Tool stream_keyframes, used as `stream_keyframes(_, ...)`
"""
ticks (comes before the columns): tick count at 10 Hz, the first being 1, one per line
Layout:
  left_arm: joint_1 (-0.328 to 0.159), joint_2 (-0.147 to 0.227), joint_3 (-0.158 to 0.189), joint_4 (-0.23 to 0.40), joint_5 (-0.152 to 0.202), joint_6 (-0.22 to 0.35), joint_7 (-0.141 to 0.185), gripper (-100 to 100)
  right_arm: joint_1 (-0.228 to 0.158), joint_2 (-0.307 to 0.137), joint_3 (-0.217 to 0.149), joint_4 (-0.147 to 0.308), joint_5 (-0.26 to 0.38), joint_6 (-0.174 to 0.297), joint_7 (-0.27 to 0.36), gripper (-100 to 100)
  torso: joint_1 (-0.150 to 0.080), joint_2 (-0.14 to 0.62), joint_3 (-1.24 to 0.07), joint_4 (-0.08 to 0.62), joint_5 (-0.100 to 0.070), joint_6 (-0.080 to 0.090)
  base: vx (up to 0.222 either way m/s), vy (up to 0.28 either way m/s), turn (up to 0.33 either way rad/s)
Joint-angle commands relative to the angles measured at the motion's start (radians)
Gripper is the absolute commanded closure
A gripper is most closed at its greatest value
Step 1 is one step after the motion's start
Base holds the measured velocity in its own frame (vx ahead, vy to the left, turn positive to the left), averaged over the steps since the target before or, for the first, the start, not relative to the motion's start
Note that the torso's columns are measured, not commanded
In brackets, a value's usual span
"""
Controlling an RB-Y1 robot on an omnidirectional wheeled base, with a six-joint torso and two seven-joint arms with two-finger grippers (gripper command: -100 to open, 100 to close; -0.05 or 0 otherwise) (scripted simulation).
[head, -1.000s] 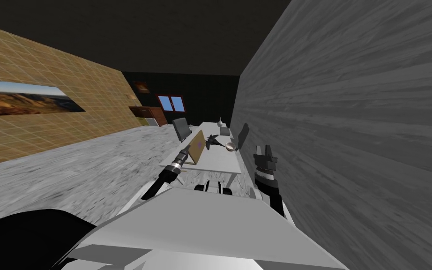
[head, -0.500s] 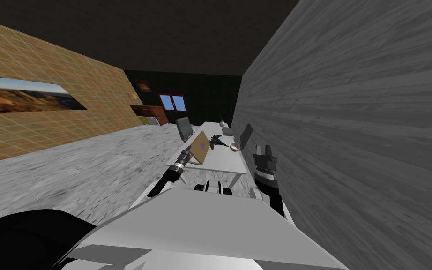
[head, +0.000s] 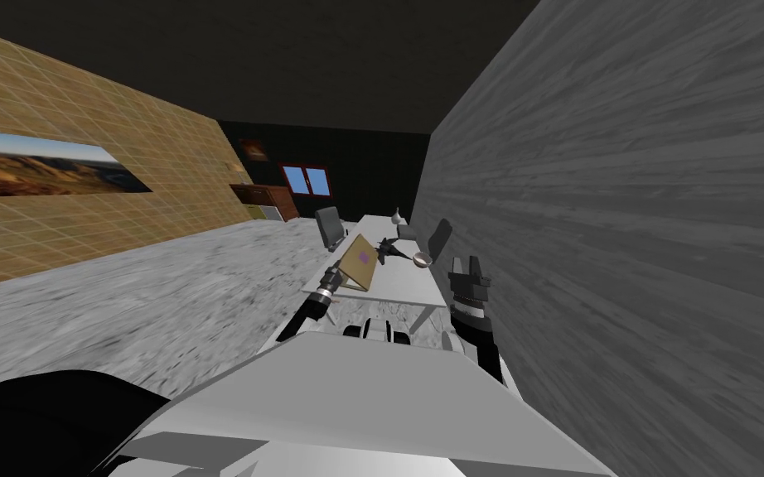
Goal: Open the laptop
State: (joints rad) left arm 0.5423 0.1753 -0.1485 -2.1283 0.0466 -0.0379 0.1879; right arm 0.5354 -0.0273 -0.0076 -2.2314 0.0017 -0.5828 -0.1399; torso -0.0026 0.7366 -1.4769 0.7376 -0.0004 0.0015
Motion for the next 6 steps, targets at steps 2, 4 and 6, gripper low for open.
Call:
stream_keyframes(2,-0.024,-0.030,-0.013,0.059,0.032,-0.027,0.029,100,0.000,0.000,0.000,0.000,0.000,0.000,0.000,0,0.001,0.002,0.001,0.001,0.000,0.000,-0.017,0.076,-0.009)
stream_keyframes(4,-0.057,-0.058,-0.024,0.141,0.064,-0.080,0.059,100,0.000,0.000,0.000,0.000,0.000,0.000,0.000,0,0.000,0.002,0.001,0.001,0.000,-0.001,-0.014,0.065,-0.017)
stream_keyframes(6,-0.042,-0.060,-0.030,0.123,0.069,-0.074,0.063,-100,0.000,0.000,0.000,0.000,0.000,0.000,0.000,0,0.005,0.004,0.002,0.002,0.001,-0.002,-0.019,0.069,-0.013)
